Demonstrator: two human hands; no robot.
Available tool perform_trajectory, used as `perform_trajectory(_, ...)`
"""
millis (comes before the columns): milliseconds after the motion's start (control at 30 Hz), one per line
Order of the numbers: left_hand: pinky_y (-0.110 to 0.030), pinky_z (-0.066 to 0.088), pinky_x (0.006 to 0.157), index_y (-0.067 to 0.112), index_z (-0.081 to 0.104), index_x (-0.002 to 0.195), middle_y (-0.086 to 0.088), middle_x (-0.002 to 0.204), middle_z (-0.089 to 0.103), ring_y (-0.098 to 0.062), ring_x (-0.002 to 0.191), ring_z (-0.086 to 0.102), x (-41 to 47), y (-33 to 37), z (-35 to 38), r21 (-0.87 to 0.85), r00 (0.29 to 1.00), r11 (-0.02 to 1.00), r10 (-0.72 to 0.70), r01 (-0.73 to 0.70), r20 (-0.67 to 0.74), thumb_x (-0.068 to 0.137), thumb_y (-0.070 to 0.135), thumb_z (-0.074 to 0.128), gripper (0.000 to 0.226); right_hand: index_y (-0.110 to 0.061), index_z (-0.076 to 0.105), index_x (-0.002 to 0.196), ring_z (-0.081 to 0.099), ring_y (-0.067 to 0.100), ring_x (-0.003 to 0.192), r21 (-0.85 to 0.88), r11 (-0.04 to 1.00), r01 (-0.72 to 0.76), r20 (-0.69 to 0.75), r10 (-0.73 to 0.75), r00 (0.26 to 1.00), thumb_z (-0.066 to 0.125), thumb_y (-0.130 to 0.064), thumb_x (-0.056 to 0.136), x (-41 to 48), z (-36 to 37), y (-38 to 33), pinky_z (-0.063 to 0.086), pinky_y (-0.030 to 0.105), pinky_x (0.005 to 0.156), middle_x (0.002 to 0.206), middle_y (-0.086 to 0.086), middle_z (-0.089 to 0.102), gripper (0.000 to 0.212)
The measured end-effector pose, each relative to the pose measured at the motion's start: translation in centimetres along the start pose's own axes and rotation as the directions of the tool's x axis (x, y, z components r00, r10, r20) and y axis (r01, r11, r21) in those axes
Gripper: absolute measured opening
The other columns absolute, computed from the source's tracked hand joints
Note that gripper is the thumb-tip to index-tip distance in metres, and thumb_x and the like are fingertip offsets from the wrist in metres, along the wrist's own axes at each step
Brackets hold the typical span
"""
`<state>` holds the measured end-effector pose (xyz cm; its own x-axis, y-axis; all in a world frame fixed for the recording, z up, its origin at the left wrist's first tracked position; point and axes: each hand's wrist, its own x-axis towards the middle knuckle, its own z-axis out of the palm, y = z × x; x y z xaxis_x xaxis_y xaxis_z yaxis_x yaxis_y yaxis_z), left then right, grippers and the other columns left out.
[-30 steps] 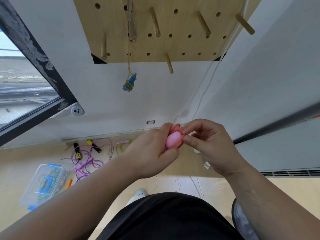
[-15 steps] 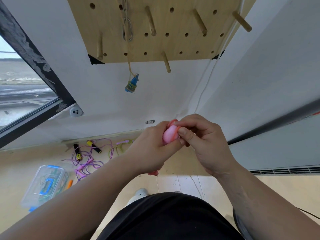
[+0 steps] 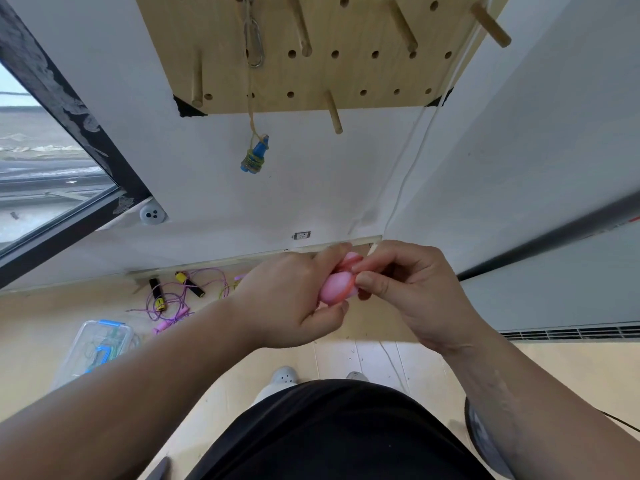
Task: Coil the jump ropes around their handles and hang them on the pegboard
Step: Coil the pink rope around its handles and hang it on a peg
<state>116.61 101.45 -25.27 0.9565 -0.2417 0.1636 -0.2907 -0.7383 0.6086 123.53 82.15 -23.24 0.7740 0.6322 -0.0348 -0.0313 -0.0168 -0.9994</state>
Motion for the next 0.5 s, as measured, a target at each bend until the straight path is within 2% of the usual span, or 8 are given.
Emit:
perform_trajectory(133,-0.034,0.047,0.053,0.012,0.056,0.123,0.001,0.081,0.066,-0.028,0.064,0.06,0.0,-0.5,0.1,0.157,0.992,0.983,0.076,-0.091,0.1,0.08,0.05,0.041,0.059,-0.004,0.075,0.081,0.063,0.015,0.067,-0.067,0.995,-0.072,0.033,0.074,0.997,0.075,-0.009,0.078,-0.4,-0.4,0.4,0.05,0.024,0.064,0.07,0.001,0.07,0.005)
perform_trajectory(233,-0.031,0.044,0.047,0.008,0.062,0.102,-0.003,0.069,0.061,-0.029,0.056,0.057,0.0,0.3,1.0,0.24,0.97,0.945,0.186,-0.22,0.159,0.076,0.049,0.043,0.052,-0.011,0.074,0.078,0.054,0.014,0.056,-0.141,0.981,-0.134,-0.033,0.131,0.991,0.075,-0.009,0.084,-0.2,-0.4,0.8,0.045,0.02,0.056,0.059,0.009,0.055,0.006)
perform_trajectory(267,-0.031,0.043,0.044,0.006,0.062,0.098,-0.005,0.066,0.06,-0.031,0.053,0.056,-0.1,0.7,1.3,0.223,0.972,0.951,0.187,-0.215,0.143,0.075,0.048,0.043,0.052,-0.013,0.073,0.078,0.05,0.013,0.053,-0.174,0.975,-0.136,-0.062,0.127,0.99,0.075,-0.008,0.086,-0.1,-0.4,0.9,0.043,0.019,0.054,0.057,0.011,0.049,0.01)
perform_trajectory(367,-0.034,0.043,0.048,0.007,0.061,0.103,-0.004,0.072,0.064,-0.034,0.058,0.058,0.0,0.8,2.1,0.07,0.998,0.996,0.051,-0.054,0.038,0.079,0.048,0.04,0.052,-0.017,0.072,0.082,0.048,0.014,0.054,-0.219,0.971,-0.096,-0.142,0.065,0.988,0.073,-0.01,0.091,0.4,-0.4,0.6,0.043,0.024,0.054,0.057,0.007,0.049,0.011)
perform_trajectory(433,-0.041,0.047,0.056,0.014,0.059,0.101,0.002,0.077,0.067,-0.03,0.065,0.059,0.3,0.6,2.1,-0.058,0.994,0.992,-0.113,0.113,0.01,0.081,0.053,0.036,0.05,-0.019,0.069,0.089,0.058,0.018,0.06,-0.143,0.987,-0.074,-0.194,0.045,0.98,0.067,-0.013,0.095,0.4,-0.4,0.3,0.048,0.028,0.056,0.065,0.008,0.06,0.009)
perform_trajectory(500,-0.047,0.05,0.056,0.02,0.057,0.097,0.003,0.074,0.066,-0.024,0.061,0.06,0.6,0.6,1.7,-0.173,0.969,0.957,-0.243,0.234,-0.036,0.08,0.056,0.038,0.044,-0.018,0.066,0.093,0.065,0.021,0.071,-0.111,0.993,-0.028,-0.189,0.007,0.982,0.071,-0.016,0.092,0.0,-0.3,0.1,0.053,0.031,0.061,0.079,0.006,0.068,0.005)
